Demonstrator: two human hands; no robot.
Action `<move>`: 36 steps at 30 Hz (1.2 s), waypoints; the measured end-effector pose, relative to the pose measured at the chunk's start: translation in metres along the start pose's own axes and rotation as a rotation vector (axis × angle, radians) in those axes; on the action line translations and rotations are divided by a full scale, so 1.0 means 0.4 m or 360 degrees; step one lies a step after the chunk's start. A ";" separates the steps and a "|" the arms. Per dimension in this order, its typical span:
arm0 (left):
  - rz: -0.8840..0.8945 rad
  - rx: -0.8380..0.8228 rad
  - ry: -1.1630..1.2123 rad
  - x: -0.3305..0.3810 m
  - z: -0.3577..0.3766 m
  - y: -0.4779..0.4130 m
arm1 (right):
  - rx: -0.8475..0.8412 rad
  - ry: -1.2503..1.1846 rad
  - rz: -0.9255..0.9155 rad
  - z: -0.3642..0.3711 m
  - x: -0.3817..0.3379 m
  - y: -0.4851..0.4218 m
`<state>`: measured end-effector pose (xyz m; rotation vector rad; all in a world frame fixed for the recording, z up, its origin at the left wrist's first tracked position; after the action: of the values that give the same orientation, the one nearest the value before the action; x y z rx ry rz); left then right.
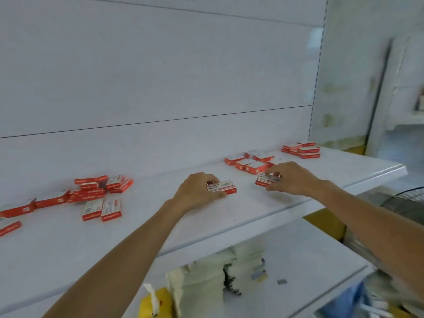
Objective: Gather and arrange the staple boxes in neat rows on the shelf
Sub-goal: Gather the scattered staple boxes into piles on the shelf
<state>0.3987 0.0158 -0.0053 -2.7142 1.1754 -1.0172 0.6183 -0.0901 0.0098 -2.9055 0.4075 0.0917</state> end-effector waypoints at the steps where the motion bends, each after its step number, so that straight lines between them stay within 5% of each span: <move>1: 0.0032 -0.0027 -0.0003 0.029 0.027 -0.020 | 0.0001 0.0002 0.0032 -0.004 0.040 0.010; 17: 0.0264 -0.0093 0.0046 0.452 0.434 -0.304 | 0.0086 -0.0046 0.0262 -0.063 0.658 0.034; 36: 0.0240 -0.0138 -0.0178 0.511 0.565 -0.611 | 0.0139 -0.0060 0.0166 0.011 0.917 -0.238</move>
<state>0.7891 0.0042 -0.0065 -2.6560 1.4092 -0.8039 0.9966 -0.0970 -0.0088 -2.7915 0.5427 0.1407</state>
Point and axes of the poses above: each hand's wrist, its own y-axis away from the middle knuckle, its own z-axis out of the palm, x = y × z, the point moved 2 cm from there along -y, towards the middle knuckle, and after that the axes turned 8 degrees about y, right-handed, at the moved point
